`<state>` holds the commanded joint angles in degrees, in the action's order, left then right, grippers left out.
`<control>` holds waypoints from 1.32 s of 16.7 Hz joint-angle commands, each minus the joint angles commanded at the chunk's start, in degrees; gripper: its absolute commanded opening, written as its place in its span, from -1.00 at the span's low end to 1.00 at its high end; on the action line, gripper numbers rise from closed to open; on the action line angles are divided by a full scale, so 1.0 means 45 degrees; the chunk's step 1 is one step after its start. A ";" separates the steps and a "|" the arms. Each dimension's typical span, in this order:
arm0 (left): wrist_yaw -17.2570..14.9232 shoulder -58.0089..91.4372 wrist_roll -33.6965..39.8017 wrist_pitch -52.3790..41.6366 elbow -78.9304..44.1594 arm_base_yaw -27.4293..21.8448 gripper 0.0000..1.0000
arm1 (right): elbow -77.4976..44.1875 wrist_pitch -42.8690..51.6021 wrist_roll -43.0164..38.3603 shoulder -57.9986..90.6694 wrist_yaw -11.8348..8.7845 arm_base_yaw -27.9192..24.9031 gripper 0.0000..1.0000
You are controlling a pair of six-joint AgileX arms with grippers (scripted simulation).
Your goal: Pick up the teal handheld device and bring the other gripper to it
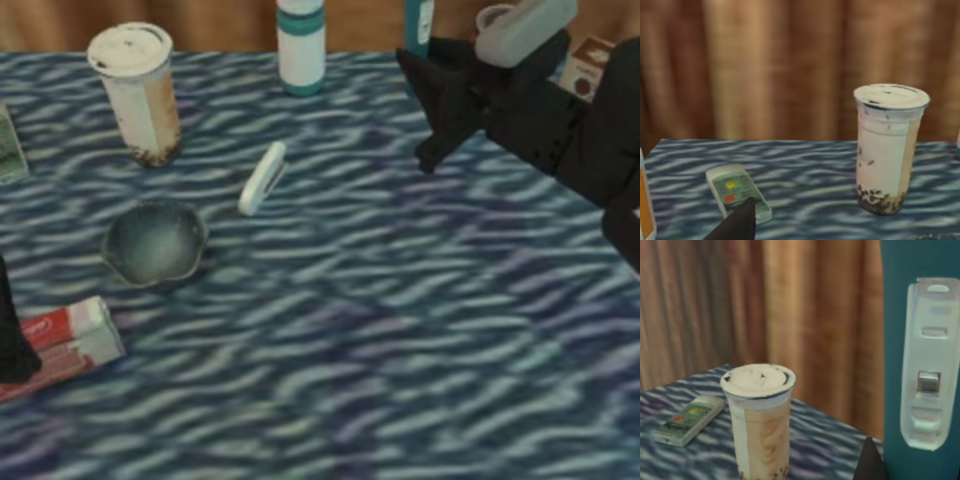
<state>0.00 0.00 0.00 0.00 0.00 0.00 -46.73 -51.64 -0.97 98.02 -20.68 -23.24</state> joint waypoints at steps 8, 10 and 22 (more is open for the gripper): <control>0.0000 0.0000 0.0000 0.0000 0.0000 0.0000 1.00 | 0.0835 -0.0942 -0.0213 -0.0829 0.1831 -0.1891 -1.00; 0.0000 0.0000 0.0000 0.0000 0.0000 0.0000 1.00 | 0.1117 -0.1303 -0.0275 -0.1159 0.2442 -0.2558 -1.00; 0.0000 0.0000 0.0000 0.0000 0.0000 0.0000 1.00 | 0.1222 -0.1471 -0.0295 -0.1311 0.2696 -0.2827 -1.00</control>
<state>0.00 0.00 0.00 0.00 0.00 0.00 -41.24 -58.26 -2.30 92.12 -8.55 -35.97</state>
